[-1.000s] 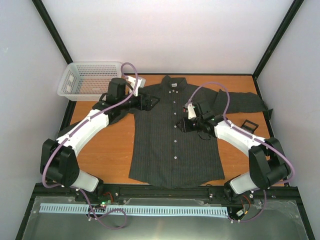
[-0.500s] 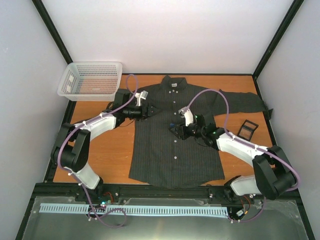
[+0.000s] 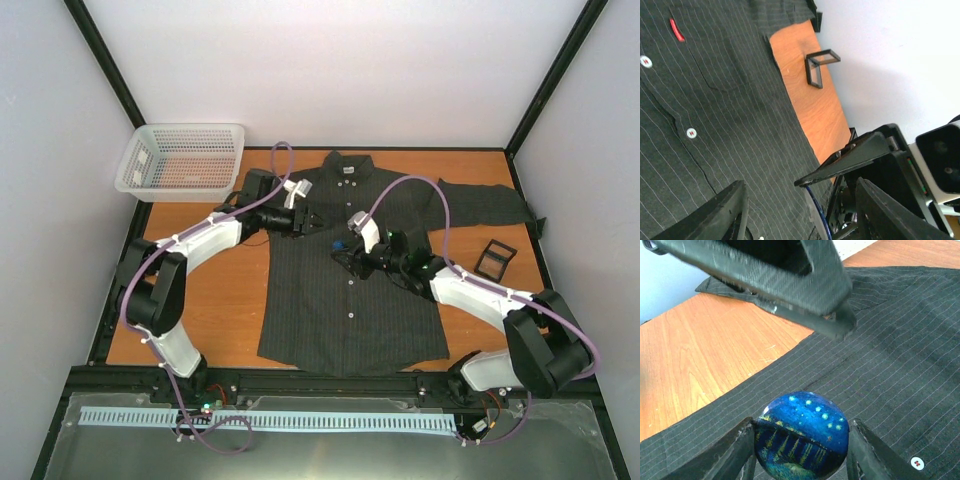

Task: Pin the brooch onto the clothing

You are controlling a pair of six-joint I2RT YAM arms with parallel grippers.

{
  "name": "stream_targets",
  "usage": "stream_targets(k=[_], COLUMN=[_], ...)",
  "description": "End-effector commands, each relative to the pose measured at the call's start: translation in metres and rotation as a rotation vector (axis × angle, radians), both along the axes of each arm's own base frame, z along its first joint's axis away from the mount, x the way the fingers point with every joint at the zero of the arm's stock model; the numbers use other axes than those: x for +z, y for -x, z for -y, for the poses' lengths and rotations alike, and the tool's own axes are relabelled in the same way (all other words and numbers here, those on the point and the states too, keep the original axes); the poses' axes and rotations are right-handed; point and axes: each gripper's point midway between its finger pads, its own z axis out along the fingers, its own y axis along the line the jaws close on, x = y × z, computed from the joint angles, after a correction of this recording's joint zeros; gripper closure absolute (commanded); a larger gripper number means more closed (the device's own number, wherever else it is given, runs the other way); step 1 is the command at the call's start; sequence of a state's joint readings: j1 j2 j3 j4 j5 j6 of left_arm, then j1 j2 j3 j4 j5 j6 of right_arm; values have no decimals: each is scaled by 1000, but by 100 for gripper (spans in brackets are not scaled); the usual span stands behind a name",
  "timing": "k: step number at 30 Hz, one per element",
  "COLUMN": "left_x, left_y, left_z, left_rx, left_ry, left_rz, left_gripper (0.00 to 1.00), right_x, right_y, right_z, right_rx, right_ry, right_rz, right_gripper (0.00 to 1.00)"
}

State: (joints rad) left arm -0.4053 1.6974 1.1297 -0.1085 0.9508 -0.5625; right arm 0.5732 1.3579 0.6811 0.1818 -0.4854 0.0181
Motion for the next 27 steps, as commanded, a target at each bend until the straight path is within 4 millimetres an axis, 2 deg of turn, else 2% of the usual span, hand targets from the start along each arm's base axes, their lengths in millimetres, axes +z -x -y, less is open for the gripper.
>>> stream_targets(k=[1,8,11,18,26,27], left_x=[-2,-9,-12,-16,-24,-25], left_y=[13,20,21,22,26,27], left_z=[13,25,26,30,33,33], left_rx=[-81,-131,-136,-151,-163,-163], left_ry=[-19,-46,-54,-74,-108,-110], left_rz=[-2,-10,-19,-27,-38,-40], left_gripper=[42,51,59,68,69,72], right_x=[0,1,-1,-3,-6,-6], right_y=[-2,-8,-9,-12,-13,-13], right_z=[-6,-7,-8,-9,-8,-8], right_rx=[25,15,17,11,3,2], right_ry=[11,10,10,12,22,21], right_rz=[51,66,63,65,63,62], right_gripper=[55,55,55,55,55,55])
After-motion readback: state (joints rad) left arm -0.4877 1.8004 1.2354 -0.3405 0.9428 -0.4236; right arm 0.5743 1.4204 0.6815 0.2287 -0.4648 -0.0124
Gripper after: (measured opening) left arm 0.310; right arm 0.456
